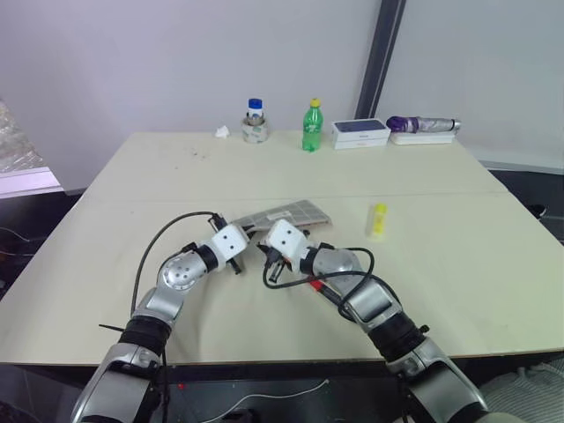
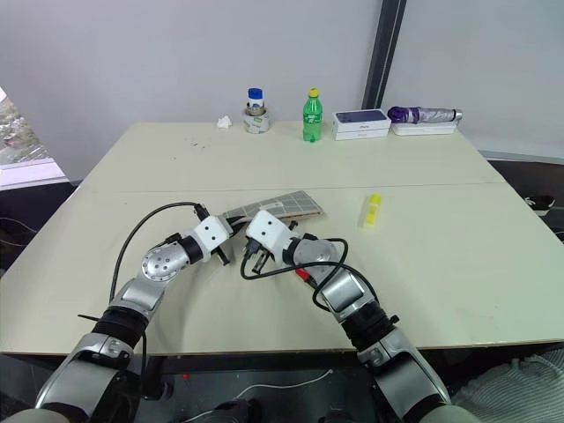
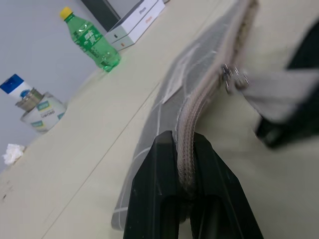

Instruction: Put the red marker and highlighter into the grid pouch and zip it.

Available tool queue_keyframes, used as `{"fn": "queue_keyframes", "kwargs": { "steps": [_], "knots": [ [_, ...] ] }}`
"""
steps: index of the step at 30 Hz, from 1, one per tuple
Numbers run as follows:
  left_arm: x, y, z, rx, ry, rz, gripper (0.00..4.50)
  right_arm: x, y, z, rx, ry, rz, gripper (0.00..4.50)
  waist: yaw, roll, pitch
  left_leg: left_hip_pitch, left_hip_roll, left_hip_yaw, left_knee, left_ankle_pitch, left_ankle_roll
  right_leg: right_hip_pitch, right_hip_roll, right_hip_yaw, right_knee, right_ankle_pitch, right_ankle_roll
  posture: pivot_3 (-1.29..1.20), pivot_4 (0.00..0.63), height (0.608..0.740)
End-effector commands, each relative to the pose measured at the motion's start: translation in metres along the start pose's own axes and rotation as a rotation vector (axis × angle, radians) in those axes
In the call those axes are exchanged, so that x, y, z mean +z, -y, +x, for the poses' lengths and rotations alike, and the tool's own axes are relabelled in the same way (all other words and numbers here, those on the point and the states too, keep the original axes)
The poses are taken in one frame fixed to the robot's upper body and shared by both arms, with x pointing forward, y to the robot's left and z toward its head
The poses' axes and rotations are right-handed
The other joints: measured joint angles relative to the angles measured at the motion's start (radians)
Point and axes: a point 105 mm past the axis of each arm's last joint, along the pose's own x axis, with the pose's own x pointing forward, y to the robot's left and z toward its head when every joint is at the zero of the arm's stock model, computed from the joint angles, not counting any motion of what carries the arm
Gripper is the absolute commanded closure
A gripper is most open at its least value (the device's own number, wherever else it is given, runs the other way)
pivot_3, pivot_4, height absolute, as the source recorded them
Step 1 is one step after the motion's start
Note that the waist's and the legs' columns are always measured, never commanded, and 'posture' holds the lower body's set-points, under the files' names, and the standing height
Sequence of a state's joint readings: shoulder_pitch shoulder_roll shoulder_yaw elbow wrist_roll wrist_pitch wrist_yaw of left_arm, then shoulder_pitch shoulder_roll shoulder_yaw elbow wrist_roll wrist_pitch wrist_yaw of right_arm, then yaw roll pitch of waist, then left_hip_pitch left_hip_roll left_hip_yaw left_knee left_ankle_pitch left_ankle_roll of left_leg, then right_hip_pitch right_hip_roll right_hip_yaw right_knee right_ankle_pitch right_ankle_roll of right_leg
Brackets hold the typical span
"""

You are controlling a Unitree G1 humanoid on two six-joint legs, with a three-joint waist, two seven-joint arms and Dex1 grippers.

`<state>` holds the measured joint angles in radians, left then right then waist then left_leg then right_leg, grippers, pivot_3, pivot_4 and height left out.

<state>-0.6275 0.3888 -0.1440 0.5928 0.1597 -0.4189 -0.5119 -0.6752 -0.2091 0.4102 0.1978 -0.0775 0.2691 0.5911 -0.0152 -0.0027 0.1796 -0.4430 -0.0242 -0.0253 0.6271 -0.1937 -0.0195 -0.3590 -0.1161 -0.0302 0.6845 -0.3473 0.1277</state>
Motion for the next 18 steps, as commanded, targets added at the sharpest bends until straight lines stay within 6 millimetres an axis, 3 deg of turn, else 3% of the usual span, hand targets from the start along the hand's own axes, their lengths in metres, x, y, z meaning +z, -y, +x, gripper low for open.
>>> {"fn": "queue_keyframes", "kwargs": {
  "steps": [1,9,13,18],
  "knots": [
    [0.015,-0.013,0.006,0.031,0.056,0.008,4.5,0.024,-0.011,0.003,0.062,0.099,-0.093,4.42,-0.001,0.0,0.0,0.0,0.0,0.0,0.0,0.0,0.0,0.0,0.0,0.0,0.0,0.0,0.0,0.0,0.15,0.74],
    [0.011,0.003,0.005,-0.034,0.042,0.086,4.5,0.047,-0.016,0.007,0.078,0.208,-0.191,4.42,0.001,0.0,0.0,0.0,0.0,0.0,0.0,0.0,0.0,0.0,0.0,0.0,0.0,0.0,0.0,0.0,0.15,0.74],
    [0.011,0.004,0.0,-0.027,0.054,0.16,4.5,0.044,-0.005,0.009,0.018,0.196,-0.189,4.42,0.0,0.0,0.0,0.0,0.0,0.0,0.0,0.0,0.0,0.0,0.0,0.0,0.0,0.0,0.0,0.0,0.15,0.74],
    [0.012,0.007,-0.001,-0.025,0.054,0.176,4.5,0.049,-0.033,0.005,0.149,0.262,-0.28,4.42,0.002,0.0,0.0,0.0,0.0,0.0,0.0,0.0,0.0,0.0,0.0,0.0,-0.001,0.0,0.0,0.0,0.15,0.74]
  ]
}}
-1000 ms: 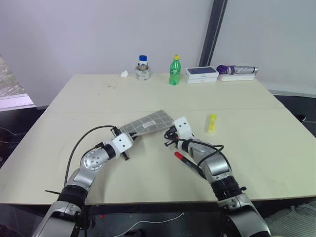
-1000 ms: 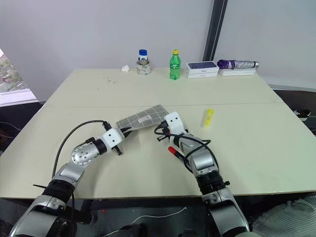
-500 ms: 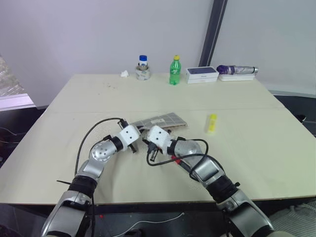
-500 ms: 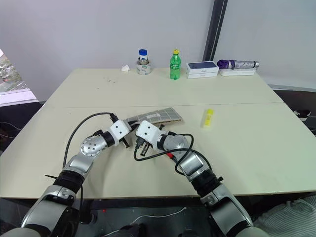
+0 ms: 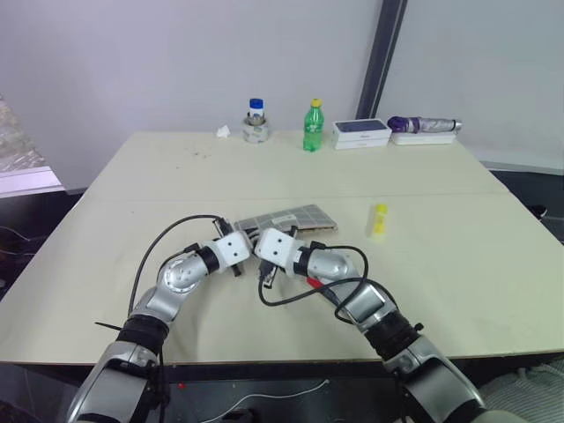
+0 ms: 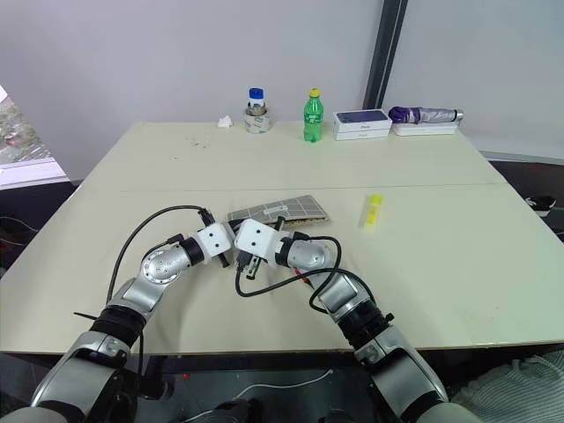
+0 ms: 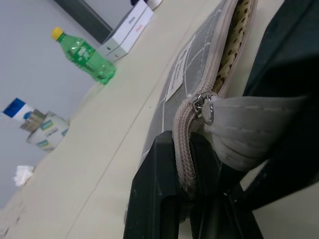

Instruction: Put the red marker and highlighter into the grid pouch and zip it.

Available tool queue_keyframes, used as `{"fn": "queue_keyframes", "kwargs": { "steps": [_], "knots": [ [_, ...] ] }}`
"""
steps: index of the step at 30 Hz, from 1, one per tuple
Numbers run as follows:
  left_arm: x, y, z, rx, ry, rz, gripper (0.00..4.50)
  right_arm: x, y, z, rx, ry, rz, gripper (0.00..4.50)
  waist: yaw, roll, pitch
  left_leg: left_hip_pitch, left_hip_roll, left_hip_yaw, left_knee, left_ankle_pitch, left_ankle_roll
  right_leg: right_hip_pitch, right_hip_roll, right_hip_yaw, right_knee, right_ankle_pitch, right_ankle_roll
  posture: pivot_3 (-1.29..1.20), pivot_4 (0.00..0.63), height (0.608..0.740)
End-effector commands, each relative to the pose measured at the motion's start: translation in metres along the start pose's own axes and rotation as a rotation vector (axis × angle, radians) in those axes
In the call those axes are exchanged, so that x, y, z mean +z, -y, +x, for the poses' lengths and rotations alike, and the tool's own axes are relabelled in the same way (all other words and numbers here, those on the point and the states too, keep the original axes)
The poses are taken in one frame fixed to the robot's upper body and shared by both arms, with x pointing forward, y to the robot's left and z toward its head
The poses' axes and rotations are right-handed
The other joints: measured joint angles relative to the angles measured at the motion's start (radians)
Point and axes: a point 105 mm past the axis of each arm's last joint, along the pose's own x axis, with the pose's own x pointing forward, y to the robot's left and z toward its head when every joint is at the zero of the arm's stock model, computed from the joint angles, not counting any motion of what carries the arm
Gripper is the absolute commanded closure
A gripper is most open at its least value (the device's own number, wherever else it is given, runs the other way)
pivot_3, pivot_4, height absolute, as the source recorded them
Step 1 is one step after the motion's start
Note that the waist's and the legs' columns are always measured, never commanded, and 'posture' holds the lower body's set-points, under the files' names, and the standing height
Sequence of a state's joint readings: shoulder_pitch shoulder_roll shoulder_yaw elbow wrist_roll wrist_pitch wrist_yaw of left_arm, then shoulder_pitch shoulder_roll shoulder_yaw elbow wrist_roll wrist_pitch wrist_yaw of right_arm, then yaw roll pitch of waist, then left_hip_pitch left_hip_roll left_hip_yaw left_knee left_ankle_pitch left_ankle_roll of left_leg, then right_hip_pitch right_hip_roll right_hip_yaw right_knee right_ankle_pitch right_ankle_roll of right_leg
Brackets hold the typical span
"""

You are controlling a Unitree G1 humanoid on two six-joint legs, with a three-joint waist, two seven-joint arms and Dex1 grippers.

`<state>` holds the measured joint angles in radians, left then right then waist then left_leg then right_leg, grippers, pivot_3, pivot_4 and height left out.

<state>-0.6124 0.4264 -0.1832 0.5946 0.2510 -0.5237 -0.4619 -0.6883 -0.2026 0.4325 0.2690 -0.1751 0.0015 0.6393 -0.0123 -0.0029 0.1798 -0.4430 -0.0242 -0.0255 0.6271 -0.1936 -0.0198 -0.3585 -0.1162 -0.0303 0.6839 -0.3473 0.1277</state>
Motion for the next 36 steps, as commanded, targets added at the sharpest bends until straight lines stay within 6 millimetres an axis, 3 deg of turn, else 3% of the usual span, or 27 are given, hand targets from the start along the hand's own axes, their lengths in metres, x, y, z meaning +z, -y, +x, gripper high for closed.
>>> {"fn": "queue_keyframes", "kwargs": {
  "steps": [1,8,9,12,17,18,26,28,30,33,36],
  "knots": [
    [0.01,-0.001,0.004,0.01,0.032,0.026,4.5,0.039,-0.017,0.007,0.084,0.162,-0.071,4.42,-0.001,0.0,0.0,0.0,0.0,0.0,0.0,0.0,0.0,0.0,0.0,0.0,0.0,0.0,0.0,0.0,0.15,0.74],
    [0.02,-0.002,0.005,-0.004,0.071,-0.009,4.5,0.026,-0.018,0.009,0.133,0.109,-0.07,4.42,-0.002,0.0,0.0,0.0,0.0,0.0,0.0,0.0,0.0,0.0,0.0,0.0,0.0,0.0,0.0,0.0,0.15,0.74],
    [0.02,-0.003,0.005,-0.004,0.067,-0.001,4.5,0.025,-0.016,0.01,0.13,0.109,-0.058,4.18,-0.002,0.0,0.0,0.0,0.0,0.0,0.0,0.0,0.0,0.0,0.0,0.0,0.0,0.0,0.0,0.0,0.15,0.74],
    [0.014,-0.01,-0.001,0.017,0.044,0.019,4.5,0.024,-0.007,0.008,0.101,0.098,-0.071,3.11,-0.004,0.0,0.0,0.0,0.0,0.0,0.0,0.0,0.0,0.0,0.0,0.0,0.0,0.0,0.0,0.0,0.15,0.74],
    [0.01,-0.019,-0.01,0.055,0.024,0.039,4.5,0.012,0.007,-0.007,0.044,0.057,-0.08,0.4,0.0,0.0,0.0,0.0,0.0,0.0,0.0,0.0,0.0,0.0,0.0,0.0,0.0,0.0,0.0,0.0,0.15,0.74],
    [0.01,-0.019,-0.011,0.057,0.024,0.04,4.5,0.01,0.007,-0.009,0.044,0.048,-0.081,0.04,0.001,0.0,0.0,0.0,0.0,0.0,0.0,0.0,0.0,0.0,0.0,0.0,0.0,0.0,0.0,0.0,0.15,0.74],
    [0.004,-0.017,-0.025,0.063,0.0,0.055,4.5,-0.015,0.026,-0.058,-0.047,-0.069,-0.069,0.04,0.0,0.0,0.0,0.0,0.0,0.0,0.0,0.0,0.0,0.0,0.0,0.0,0.0,0.0,0.0,0.0,0.15,0.74],
    [0.002,-0.016,-0.028,0.073,-0.006,0.049,4.5,-0.017,0.033,-0.086,-0.12,-0.063,0.043,0.04,0.004,0.0,0.0,0.0,0.0,0.0,0.0,0.0,0.0,0.0,0.0,0.0,0.0,0.0,0.0,0.0,0.15,0.74],
    [0.0,-0.012,-0.033,0.065,-0.012,0.047,4.5,-0.015,0.036,-0.109,-0.205,-0.018,0.274,0.04,0.004,0.0,0.0,-0.001,0.001,-0.001,0.0,0.0,0.0,0.001,0.0,-0.001,-0.002,0.0,0.0,0.0,0.15,0.74],
    [-0.001,-0.007,-0.039,0.059,-0.011,0.018,4.5,-0.013,0.032,-0.128,-0.248,0.047,0.518,0.04,0.002,0.0,0.0,0.0,0.002,0.0,0.0,0.0,0.0,0.002,0.0,-0.001,-0.003,0.0,0.0,0.0,0.15,0.74],
    [-0.005,-0.004,-0.043,0.054,-0.019,-0.006,4.5,-0.012,0.032,-0.146,-0.303,0.086,0.63,0.04,0.002,0.0,0.0,0.0,0.003,-0.001,-0.001,0.0,0.0,0.002,0.0,-0.001,-0.002,0.0,0.0,0.0,0.15,0.74]
  ]
}}
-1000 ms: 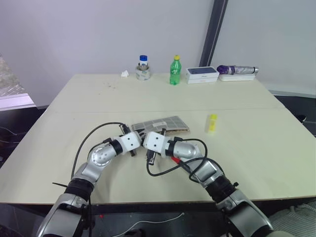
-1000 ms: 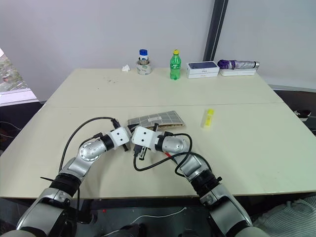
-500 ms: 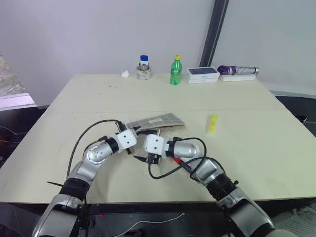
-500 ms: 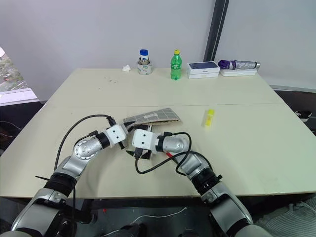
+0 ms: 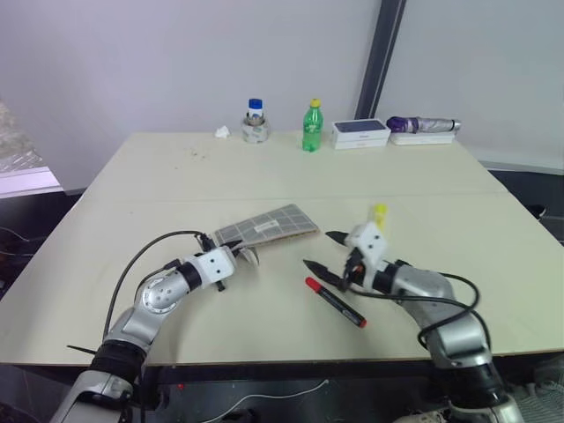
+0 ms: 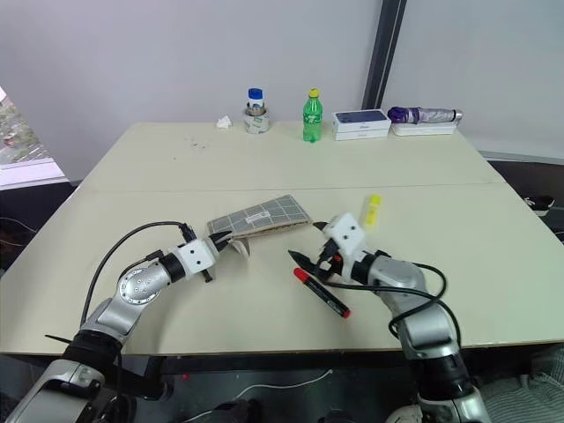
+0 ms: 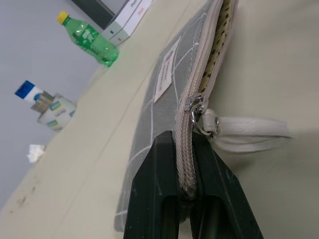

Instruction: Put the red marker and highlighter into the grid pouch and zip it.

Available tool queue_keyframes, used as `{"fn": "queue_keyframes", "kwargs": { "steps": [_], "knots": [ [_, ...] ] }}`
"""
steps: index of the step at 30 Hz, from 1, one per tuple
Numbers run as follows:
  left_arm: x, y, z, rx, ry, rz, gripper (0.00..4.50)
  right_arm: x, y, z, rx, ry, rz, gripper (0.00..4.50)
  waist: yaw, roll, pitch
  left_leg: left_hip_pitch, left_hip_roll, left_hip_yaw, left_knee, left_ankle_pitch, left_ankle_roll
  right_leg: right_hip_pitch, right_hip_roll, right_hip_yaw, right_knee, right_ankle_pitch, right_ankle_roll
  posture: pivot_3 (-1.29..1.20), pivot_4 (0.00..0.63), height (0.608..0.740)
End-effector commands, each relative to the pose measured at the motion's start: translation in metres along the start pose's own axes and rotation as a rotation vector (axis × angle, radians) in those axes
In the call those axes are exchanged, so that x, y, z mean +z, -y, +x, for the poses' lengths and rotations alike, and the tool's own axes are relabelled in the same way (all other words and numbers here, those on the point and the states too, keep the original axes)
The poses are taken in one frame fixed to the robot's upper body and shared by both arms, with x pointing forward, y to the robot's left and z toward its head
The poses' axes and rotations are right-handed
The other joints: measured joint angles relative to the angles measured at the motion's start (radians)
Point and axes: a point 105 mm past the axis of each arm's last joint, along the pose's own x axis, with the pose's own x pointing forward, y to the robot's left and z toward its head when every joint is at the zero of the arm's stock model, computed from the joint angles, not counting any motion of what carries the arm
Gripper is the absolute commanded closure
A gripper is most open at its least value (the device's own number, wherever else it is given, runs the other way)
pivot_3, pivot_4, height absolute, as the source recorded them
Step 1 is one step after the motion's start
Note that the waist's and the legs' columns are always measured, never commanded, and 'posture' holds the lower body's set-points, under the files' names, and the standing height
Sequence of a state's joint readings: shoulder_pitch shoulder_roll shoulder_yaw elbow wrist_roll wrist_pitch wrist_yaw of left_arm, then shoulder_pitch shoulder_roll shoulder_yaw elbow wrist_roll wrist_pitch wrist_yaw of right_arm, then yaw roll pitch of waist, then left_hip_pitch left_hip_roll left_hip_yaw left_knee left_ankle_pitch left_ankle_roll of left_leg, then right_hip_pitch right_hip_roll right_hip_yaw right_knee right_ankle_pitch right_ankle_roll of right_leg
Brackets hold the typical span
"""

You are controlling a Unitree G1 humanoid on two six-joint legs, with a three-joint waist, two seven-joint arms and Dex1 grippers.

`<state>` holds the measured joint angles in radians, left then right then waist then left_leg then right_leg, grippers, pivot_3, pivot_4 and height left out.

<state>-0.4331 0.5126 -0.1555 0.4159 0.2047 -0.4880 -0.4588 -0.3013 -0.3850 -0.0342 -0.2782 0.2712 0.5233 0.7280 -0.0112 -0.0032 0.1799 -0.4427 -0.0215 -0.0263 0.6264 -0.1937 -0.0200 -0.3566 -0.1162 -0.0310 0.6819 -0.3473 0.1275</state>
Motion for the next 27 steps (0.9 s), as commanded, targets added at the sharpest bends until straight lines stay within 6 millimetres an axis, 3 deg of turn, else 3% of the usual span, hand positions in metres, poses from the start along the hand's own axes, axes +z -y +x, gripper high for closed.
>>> {"fn": "queue_keyframes", "kwargs": {
  "steps": [1,7,15,19,25,27],
  "knots": [
    [0.006,-0.012,-0.006,0.034,0.029,0.005,4.5,0.018,0.004,-0.016,-0.054,0.096,0.079,0.04,0.001,0.0,0.0,0.0,0.0,0.0,0.0,0.0,0.0,0.0,0.0,0.0,0.0,0.0,0.0,0.0,0.15,0.74],
    [0.006,-0.012,-0.004,0.032,0.028,0.001,4.5,-0.005,0.055,-0.03,-0.463,-0.006,-0.011,0.04,0.002,0.0,0.0,0.0,-0.002,0.0,0.0,0.0,0.0,0.0,-0.001,0.0,0.0,0.0,0.0,0.0,0.15,0.74],
    [0.011,-0.01,0.004,0.019,0.038,0.001,4.5,-0.018,0.122,-0.019,-0.798,-0.129,0.004,0.04,-0.001,0.0,0.0,0.0,-0.002,0.0,0.0,0.0,0.0,-0.001,0.0,0.0,0.001,0.0,0.0,0.0,0.15,0.74],
    [0.013,-0.011,0.006,0.025,0.044,0.005,4.5,-0.029,0.134,-0.006,-0.823,-0.169,0.096,0.04,0.0,0.0,0.0,0.0,-0.002,0.001,0.0,0.0,0.0,-0.001,-0.001,0.0,0.001,0.0,0.0,0.0,0.15,0.74],
    [0.019,-0.016,0.011,0.045,0.061,0.001,4.5,-0.05,0.142,-0.005,-0.899,-0.207,0.196,0.04,-0.002,0.0,0.0,0.0,-0.002,0.001,0.0,0.0,0.0,-0.001,-0.001,0.0,0.001,0.0,0.0,0.0,0.15,0.74],
    [0.02,-0.016,0.01,0.047,0.06,0.001,4.5,-0.058,0.139,-0.002,-0.887,-0.232,0.243,0.56,-0.004,0.0,0.0,0.0,-0.002,0.001,0.0,0.0,0.0,-0.001,0.0,0.001,0.001,0.0,0.0,0.0,0.15,0.74]
  ]
}}
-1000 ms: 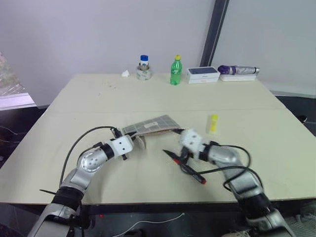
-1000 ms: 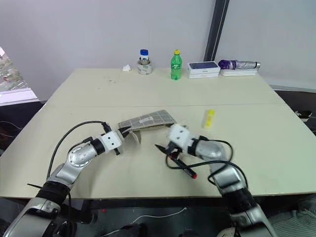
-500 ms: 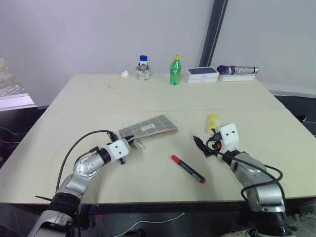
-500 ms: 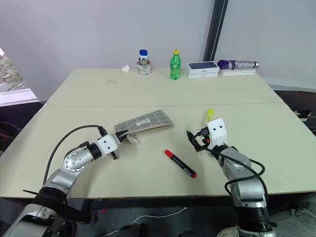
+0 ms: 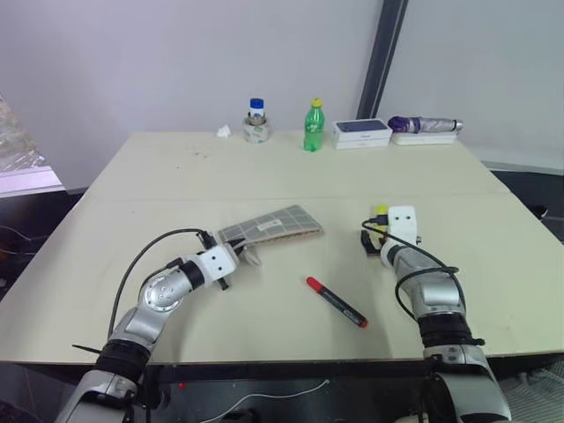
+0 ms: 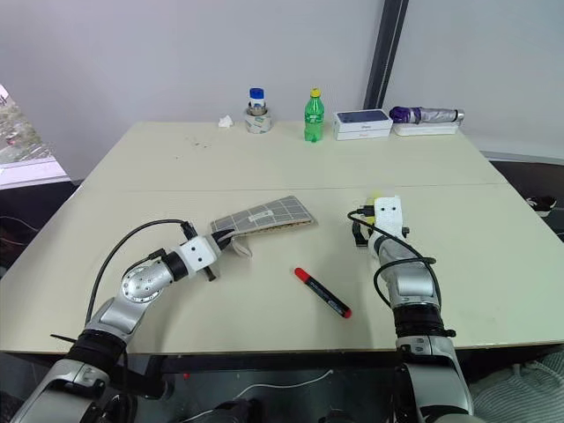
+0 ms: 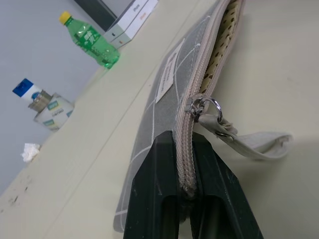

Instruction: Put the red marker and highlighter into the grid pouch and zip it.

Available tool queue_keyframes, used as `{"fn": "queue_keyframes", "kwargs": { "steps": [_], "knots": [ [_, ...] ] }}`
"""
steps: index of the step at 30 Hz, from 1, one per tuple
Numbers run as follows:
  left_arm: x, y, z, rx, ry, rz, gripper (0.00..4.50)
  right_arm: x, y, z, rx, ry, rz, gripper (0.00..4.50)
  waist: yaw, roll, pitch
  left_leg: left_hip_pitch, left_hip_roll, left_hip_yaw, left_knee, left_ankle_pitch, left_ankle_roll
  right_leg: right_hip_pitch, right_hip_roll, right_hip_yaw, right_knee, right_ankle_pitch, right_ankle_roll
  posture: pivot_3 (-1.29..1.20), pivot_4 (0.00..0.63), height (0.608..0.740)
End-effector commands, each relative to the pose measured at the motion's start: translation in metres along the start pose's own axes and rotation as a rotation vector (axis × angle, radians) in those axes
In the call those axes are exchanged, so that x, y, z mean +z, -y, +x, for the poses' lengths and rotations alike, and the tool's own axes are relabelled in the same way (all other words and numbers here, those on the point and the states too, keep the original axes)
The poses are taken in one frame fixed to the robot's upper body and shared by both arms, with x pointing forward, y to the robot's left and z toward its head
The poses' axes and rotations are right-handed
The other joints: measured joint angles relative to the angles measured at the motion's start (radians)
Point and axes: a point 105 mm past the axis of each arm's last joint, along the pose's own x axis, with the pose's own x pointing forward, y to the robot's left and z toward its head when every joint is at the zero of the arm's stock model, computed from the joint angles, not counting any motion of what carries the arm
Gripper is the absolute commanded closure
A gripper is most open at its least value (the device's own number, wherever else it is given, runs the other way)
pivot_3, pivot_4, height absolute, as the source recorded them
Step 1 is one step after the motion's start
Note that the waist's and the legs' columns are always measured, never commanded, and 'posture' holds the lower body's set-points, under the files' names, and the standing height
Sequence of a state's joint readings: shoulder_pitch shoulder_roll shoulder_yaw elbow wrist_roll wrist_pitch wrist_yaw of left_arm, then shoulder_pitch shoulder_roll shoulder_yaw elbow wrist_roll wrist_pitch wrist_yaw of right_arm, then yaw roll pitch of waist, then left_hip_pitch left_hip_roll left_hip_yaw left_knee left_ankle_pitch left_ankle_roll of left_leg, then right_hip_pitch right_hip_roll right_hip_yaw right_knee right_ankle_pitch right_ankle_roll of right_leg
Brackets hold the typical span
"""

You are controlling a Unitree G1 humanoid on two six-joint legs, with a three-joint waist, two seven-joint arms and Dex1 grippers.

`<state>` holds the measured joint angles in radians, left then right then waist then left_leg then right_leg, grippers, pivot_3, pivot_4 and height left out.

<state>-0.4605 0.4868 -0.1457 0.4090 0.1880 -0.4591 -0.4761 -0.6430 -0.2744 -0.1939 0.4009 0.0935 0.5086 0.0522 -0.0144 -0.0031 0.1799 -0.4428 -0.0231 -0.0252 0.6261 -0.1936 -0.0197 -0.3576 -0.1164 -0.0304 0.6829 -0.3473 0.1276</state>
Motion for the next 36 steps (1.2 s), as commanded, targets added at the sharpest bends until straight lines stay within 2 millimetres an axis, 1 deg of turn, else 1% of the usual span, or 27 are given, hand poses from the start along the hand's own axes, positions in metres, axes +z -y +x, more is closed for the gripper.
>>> {"fn": "queue_keyframes", "kwargs": {
  "steps": [1,5,6,7,9,10,11,12,13,14,15,17,18,19,22,23,24,26,29,31,34,36],
  "knots": [
    [0.012,-0.009,0.002,0.032,0.039,0.028,4.5,0.002,-0.002,0.003,-0.002,-0.007,0.039,0.89,-0.001,0.0,0.0,0.0,0.0,0.0,0.0,0.0,0.0,0.0,0.0,0.0,0.0,0.0,0.0,0.0,0.15,0.74],
    [0.011,-0.008,0.0,0.027,0.032,0.033,4.5,0.008,-0.001,0.002,-0.006,0.016,0.06,2.95,0.002,0.0,0.0,0.0,0.0,0.0,0.0,0.0,0.0,0.0,0.0,0.0,0.0,0.0,0.0,0.0,0.15,0.74],
    [0.011,-0.008,0.0,0.027,0.032,0.033,4.5,0.008,0.001,0.002,-0.01,0.018,0.063,3.4,0.001,0.0,0.0,0.0,0.0,0.0,0.0,0.0,0.0,0.0,0.0,0.0,0.0,0.0,0.0,0.0,0.15,0.74],
    [0.011,-0.008,0.0,0.026,0.031,0.033,4.5,0.012,0.004,0.001,-0.018,0.036,0.067,3.66,0.001,0.0,0.0,0.0,0.0,0.0,0.0,0.0,0.0,0.0,0.0,0.0,0.0,0.0,0.0,0.0,0.15,0.74],
    [0.011,-0.007,0.001,0.026,0.032,0.033,4.5,0.028,0.009,-0.002,-0.018,0.111,0.064,3.63,0.002,0.0,0.0,0.0,0.0,0.0,0.0,0.0,0.0,0.0,0.0,0.0,0.0,0.0,0.0,0.0,0.15,0.74],
    [0.012,-0.007,0.001,0.025,0.033,0.031,4.5,0.045,0.007,-0.006,0.028,0.195,0.016,3.63,0.002,0.0,0.0,0.0,0.0,0.0,0.0,0.0,0.0,0.0,0.0,0.0,0.0,0.0,0.0,0.0,0.15,0.74],
    [0.012,-0.007,0.002,0.025,0.036,0.022,4.5,0.064,0.001,-0.013,0.102,0.299,-0.065,3.63,0.003,0.001,0.0,0.0,0.0,0.0,0.0,0.0,0.0,0.0,0.0,0.0,0.0,0.0,0.0,0.0,0.15,0.74],
    [0.012,-0.007,0.002,0.026,0.038,0.016,4.5,0.078,-0.009,-0.022,0.201,0.379,-0.14,3.63,0.003,0.001,0.001,-0.001,0.0,0.0,0.0,0.0,0.0,-0.001,0.0,0.0,0.0,0.0,0.0,0.0,0.15,0.74],
    [0.012,-0.007,0.002,0.025,0.039,0.014,4.5,0.085,-0.02,-0.031,0.308,0.432,-0.2,3.63,0.003,0.002,0.001,-0.001,-0.001,0.0,0.0,0.0,0.0,-0.001,0.0,0.0,0.0,0.0,0.0,0.0,0.15,0.74],
    [0.012,-0.006,0.003,0.02,0.041,0.018,4.5,0.086,-0.029,-0.042,0.432,0.443,-0.21,3.63,0.001,0.002,0.001,-0.001,-0.001,0.001,0.0,0.0,0.0,-0.001,0.0,0.001,0.0,0.0,0.0,0.0,0.15,0.74],
    [0.013,-0.006,0.004,0.018,0.043,0.022,4.5,0.083,-0.04,-0.06,0.592,0.466,-0.268,3.63,0.0,0.002,0.001,-0.001,-0.001,0.001,0.0,0.0,0.001,-0.001,0.0,0.0,0.0,0.0,0.0,0.0,0.15,0.74],
    [0.014,-0.007,0.005,0.017,0.048,0.028,4.5,0.071,-0.049,-0.091,0.817,0.46,-0.32,3.63,0.001,0.001,0.001,-0.001,0.0,0.0,0.0,0.0,0.0,0.0,0.001,0.0,-0.001,0.0,0.0,0.0,0.15,0.74],
    [0.014,-0.008,0.006,0.018,0.049,0.028,4.5,0.067,-0.05,-0.101,0.88,0.452,-0.331,3.63,0.003,0.001,0.001,0.0,0.001,0.0,0.0,0.0,0.0,0.001,0.001,0.0,-0.002,0.0,0.0,0.0,0.15,0.74],
    [0.014,-0.008,0.006,0.021,0.051,0.027,4.5,0.057,-0.05,-0.11,0.925,0.43,-0.392,3.63,0.002,0.001,0.001,-0.001,0.001,0.0,0.0,0.0,0.0,0.001,0.001,-0.001,-0.002,0.0,0.0,0.0,0.15,0.74],
    [0.014,-0.007,0.006,0.026,0.053,0.023,4.5,0.034,-0.051,-0.128,1.03,0.355,-0.5,3.63,0.004,0.001,0.001,-0.001,0.0,0.0,0.002,-0.001,0.001,0.002,0.0,-0.001,-0.002,0.0,0.0,0.0,0.15,0.74],
    [0.014,-0.007,0.006,0.027,0.054,0.021,4.5,0.029,-0.051,-0.13,1.043,0.338,-0.512,3.63,0.004,0.001,0.001,-0.001,0.0,0.0,0.002,-0.001,0.001,0.002,0.0,-0.001,-0.002,0.0,0.0,0.0,0.15,0.74],
    [0.014,-0.007,0.007,0.026,0.055,0.021,4.5,0.022,-0.051,-0.129,1.042,0.315,-0.549,3.63,0.004,0.001,0.001,0.0,0.0,0.0,0.002,-0.001,0.001,0.002,0.0,-0.001,-0.002,0.0,0.0,0.0,0.15,0.74],
    [0.014,-0.006,0.008,0.026,0.058,0.018,4.5,0.014,-0.051,-0.124,1.018,0.298,-0.593,3.63,0.002,0.001,0.001,0.0,0.001,0.0,0.002,-0.001,0.001,0.002,0.0,0.0,-0.001,0.0,0.0,0.0,0.15,0.74],
    [0.015,-0.004,0.01,0.019,0.065,0.021,4.5,0.015,-0.053,-0.11,0.945,0.31,-0.56,3.63,0.003,0.001,0.001,0.0,0.001,0.0,0.001,-0.001,0.001,0.001,0.0,-0.001,-0.002,0.0,0.0,0.0,0.15,0.74],
    [0.017,-0.002,0.011,0.014,0.073,0.02,4.5,0.009,-0.05,-0.097,0.875,0.265,-0.591,3.63,0.003,0.001,0.001,0.0,0.0,0.0,0.002,-0.001,0.001,0.001,0.0,0.0,-0.002,0.0,0.0,0.0,0.15,0.74],
    [0.018,0.003,0.012,0.003,0.08,0.023,4.5,0.012,-0.054,-0.09,0.866,0.268,-0.58,3.63,0.009,0.0,0.001,0.0,0.0,0.0,0.002,-0.001,0.001,0.002,0.0,-0.001,-0.002,0.0,0.0,0.0,0.15,0.74],
    [0.019,0.003,0.012,0.003,0.082,0.024,4.5,0.012,-0.055,-0.087,0.861,0.272,-0.612,3.63,0.007,0.0,0.001,0.0,0.0,0.0,0.002,-0.001,0.001,0.002,0.0,-0.001,-0.002,0.0,0.0,0.0,0.15,0.74]
  ]
}}
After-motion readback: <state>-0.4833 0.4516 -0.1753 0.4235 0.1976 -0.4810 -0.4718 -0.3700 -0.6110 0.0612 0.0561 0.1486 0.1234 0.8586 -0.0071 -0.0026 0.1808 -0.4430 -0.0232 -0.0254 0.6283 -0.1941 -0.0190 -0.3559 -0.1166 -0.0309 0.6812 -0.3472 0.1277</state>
